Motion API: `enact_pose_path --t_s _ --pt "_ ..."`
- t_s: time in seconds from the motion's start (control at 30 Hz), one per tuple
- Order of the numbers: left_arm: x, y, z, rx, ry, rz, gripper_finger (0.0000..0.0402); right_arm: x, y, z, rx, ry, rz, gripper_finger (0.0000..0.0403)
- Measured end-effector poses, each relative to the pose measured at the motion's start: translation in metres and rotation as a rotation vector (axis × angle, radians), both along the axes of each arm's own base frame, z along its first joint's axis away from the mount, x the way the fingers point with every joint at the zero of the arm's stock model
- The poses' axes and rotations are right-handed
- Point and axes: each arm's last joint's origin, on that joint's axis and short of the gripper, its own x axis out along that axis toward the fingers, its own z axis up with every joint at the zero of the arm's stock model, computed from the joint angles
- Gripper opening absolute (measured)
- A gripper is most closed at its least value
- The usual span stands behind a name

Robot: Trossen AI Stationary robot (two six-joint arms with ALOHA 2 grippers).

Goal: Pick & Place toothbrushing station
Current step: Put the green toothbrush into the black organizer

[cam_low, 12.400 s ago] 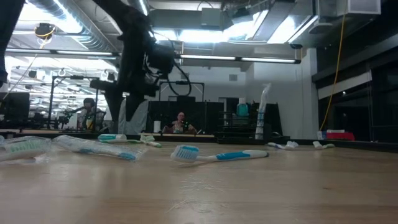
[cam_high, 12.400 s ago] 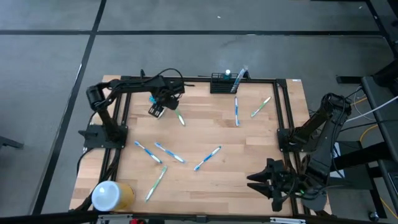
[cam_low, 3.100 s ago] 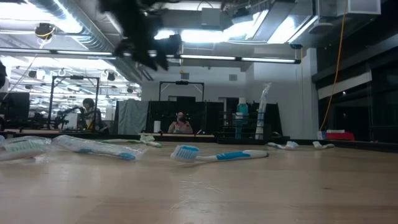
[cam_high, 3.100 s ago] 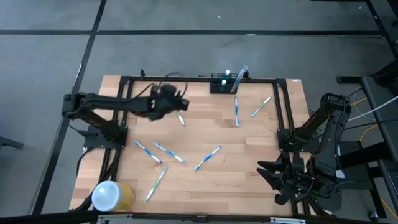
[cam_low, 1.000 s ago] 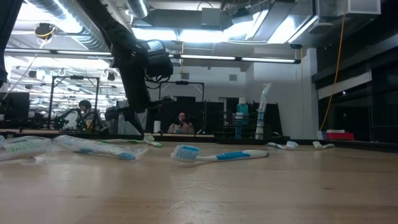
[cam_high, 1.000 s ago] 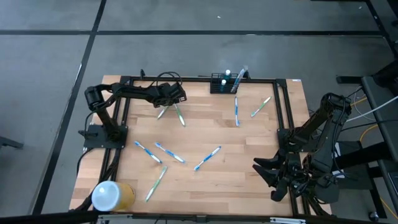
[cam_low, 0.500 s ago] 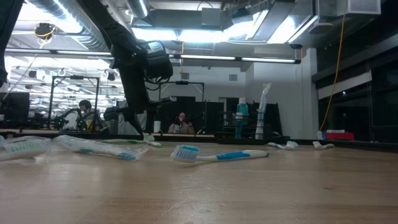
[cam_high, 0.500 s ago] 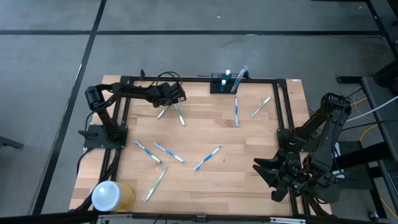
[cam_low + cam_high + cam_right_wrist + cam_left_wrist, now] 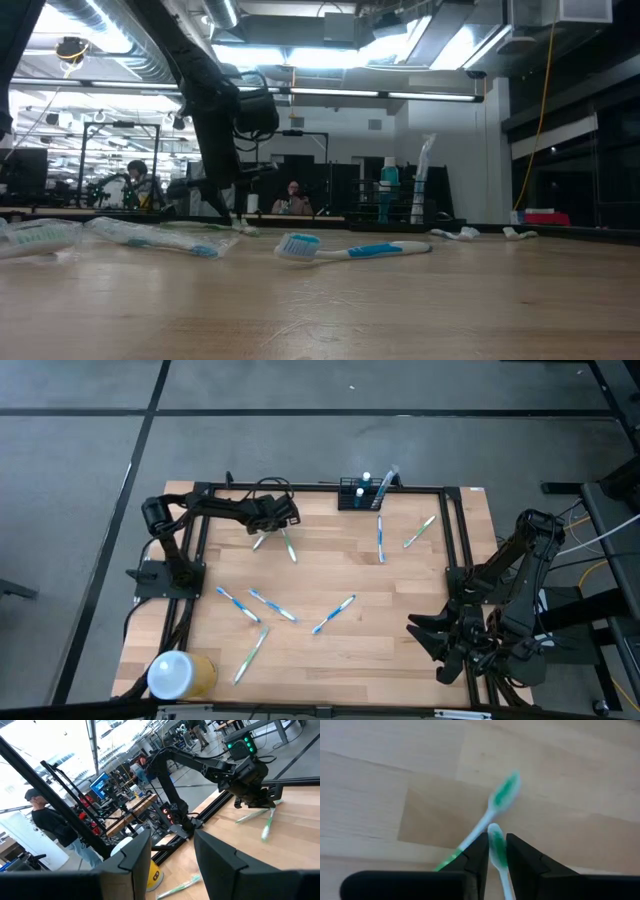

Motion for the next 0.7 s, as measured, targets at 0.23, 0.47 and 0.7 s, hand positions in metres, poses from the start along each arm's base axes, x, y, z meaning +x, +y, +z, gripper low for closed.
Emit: enact_pose_path --t_s 0.23,0.47,0.7 --pt "0.005 0.0 -0.002 0.033 -0.003 -0.032 0.0017 -0.004 0.002 0.001 0.01 -0.004 0.015 0.0153" --pt "0.014 -0.002 0.01 0.104 -0.097 -0.082 0.0003 -0.004 0.002 0.001 0.007 -0.004 0.004 0.0153" --pt "0.045 -0.019 0.046 0.383 -0.306 -0.235 0.0003 -0.004 0.002 0.001 0.004 -0.004 -0.009 0.0153"
